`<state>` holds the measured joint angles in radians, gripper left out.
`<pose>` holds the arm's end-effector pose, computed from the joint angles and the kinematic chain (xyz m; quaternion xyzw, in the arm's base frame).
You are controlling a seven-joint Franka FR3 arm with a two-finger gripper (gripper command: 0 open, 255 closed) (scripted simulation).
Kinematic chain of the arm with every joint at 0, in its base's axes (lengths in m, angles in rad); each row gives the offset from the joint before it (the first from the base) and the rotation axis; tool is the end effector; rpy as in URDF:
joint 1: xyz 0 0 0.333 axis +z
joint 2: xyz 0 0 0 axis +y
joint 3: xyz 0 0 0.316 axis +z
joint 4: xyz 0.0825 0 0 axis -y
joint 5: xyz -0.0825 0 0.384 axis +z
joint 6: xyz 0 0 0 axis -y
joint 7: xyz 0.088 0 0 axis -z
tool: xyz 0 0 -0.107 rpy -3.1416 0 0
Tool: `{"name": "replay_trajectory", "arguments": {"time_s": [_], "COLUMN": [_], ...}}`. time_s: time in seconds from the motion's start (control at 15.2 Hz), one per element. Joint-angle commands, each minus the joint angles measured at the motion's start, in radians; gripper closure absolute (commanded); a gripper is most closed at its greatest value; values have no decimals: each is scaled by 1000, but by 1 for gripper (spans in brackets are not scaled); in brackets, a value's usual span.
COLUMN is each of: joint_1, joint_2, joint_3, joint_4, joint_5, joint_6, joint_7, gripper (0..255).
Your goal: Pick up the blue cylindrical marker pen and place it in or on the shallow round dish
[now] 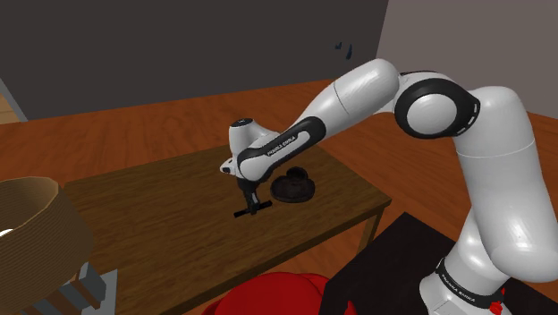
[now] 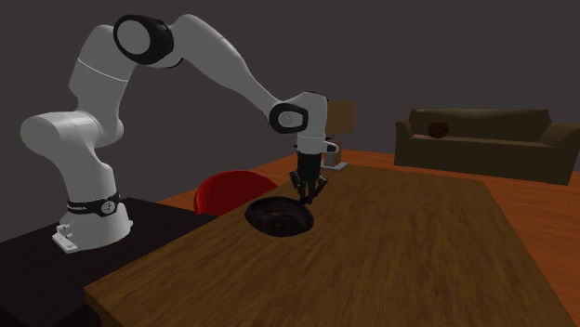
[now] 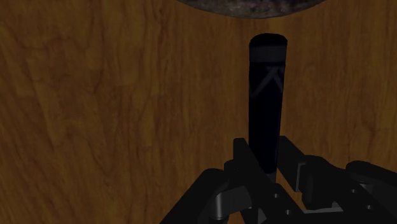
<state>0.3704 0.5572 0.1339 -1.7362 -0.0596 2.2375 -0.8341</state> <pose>0.5842 0.3114 0.2565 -0.7778 -0.6279 0.0227 0.0166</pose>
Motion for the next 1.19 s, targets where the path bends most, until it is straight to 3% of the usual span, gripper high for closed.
{"name": "replay_trajectory", "arguments": {"time_s": [0.0,1.12], "joint_1": [-1,-7], "joint_2": [-16,-130], "joint_3": [2,12], "joint_4": [1,67], "joint_5": [2,20], "joint_6": [-17,-196], "joint_7": [0,-8], "gripper": [255,255]}}
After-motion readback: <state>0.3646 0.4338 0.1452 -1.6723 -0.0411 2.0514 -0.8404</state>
